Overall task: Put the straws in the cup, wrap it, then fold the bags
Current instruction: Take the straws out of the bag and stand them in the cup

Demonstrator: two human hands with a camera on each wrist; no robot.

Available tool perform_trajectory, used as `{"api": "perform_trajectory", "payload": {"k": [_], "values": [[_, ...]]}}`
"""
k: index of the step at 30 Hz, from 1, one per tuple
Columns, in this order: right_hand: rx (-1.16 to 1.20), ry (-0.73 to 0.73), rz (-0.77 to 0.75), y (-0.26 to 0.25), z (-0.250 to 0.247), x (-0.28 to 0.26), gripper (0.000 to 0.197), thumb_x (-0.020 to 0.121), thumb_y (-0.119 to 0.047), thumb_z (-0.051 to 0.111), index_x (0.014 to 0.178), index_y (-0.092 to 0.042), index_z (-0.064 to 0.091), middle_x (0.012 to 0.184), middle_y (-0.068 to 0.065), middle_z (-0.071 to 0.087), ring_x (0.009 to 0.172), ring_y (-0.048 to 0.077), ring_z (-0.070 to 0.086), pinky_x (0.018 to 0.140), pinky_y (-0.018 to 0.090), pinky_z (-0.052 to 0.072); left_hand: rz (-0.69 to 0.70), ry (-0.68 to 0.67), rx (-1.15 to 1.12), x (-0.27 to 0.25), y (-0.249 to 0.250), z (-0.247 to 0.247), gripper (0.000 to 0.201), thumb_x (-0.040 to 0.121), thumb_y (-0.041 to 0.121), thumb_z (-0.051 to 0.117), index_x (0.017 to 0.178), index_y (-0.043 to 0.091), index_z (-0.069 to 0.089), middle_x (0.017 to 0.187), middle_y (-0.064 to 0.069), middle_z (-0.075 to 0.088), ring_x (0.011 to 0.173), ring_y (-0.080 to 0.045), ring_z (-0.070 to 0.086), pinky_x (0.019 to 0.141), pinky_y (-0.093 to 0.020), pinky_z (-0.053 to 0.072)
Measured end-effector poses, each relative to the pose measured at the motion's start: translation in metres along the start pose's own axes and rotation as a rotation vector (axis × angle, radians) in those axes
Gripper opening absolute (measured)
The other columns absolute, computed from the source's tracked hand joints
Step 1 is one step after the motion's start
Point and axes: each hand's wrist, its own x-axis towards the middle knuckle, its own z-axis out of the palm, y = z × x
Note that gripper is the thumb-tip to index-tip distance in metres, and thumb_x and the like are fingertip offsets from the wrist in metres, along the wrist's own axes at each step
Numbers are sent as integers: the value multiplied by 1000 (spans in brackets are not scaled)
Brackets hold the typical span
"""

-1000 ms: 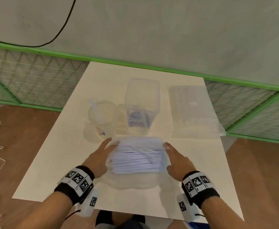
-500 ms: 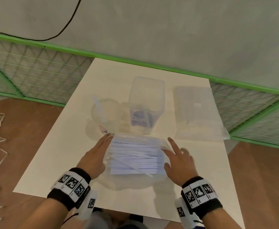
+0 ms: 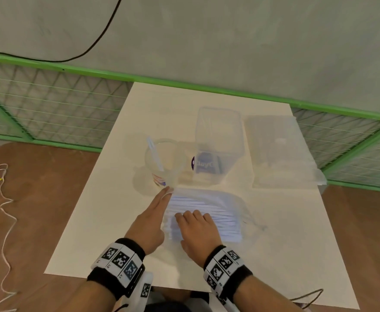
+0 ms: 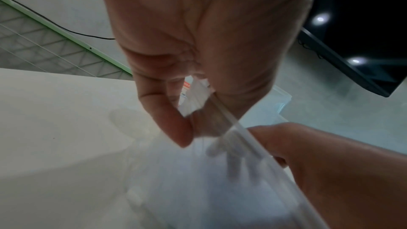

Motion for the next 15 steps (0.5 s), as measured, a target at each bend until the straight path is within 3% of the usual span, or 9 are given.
{"api": "perform_trajectory", "payload": {"k": [4, 6, 9, 12, 15], "values": [[-43, 20, 39, -4, 0, 1, 39, 43, -24, 85, 77, -22, 66, 77, -3, 57, 68, 20, 55, 57, 31, 44, 3, -13, 7, -2, -6, -4, 105, 69, -15, 43, 151, 39, 8, 156, 30, -3, 132, -14, 43, 99, -32, 47], [-56, 9, 35, -7, 1, 0, 36, 43, -23, 86, 72, -23, 65, 74, -4, 57, 66, 20, 55, 56, 32, 44, 16, -20, 13, -3, -9, -4, 105, 69, -15, 43, 151, 38, 7, 156, 30, -4, 131, -17, 44, 99, -34, 47], [-71, -28, 17, -13, 3, -2, 36, 41, -25, 86, 70, -25, 66, 67, -6, 60, 63, 19, 57, 56, 32, 46, 32, -8, -2, -2, -12, -5, 103, 69, -15, 43, 152, 36, 8, 157, 27, -3, 138, -11, 34, 104, -27, 41], [-85, -48, 9, -17, 5, -2, 34, 37, -24, 86, 62, -24, 63, 59, -6, 58, 58, 19, 57, 55, 32, 46, 40, 8, -11, 0, -13, -2, 104, 70, -17, 43, 153, 33, 6, 158, 24, -4, 144, -4, 20, 108, -16, 28], [-110, -72, 0, -18, 7, -3, 32, 33, -22, 86, 53, -22, 61, 53, -6, 55, 55, 19, 56, 53, 33, 47, 56, 11, -19, 0, -15, 3, 104, 69, -17, 43, 153, 33, 6, 158, 26, -5, 144, -1, 16, 112, -21, 30]]}}
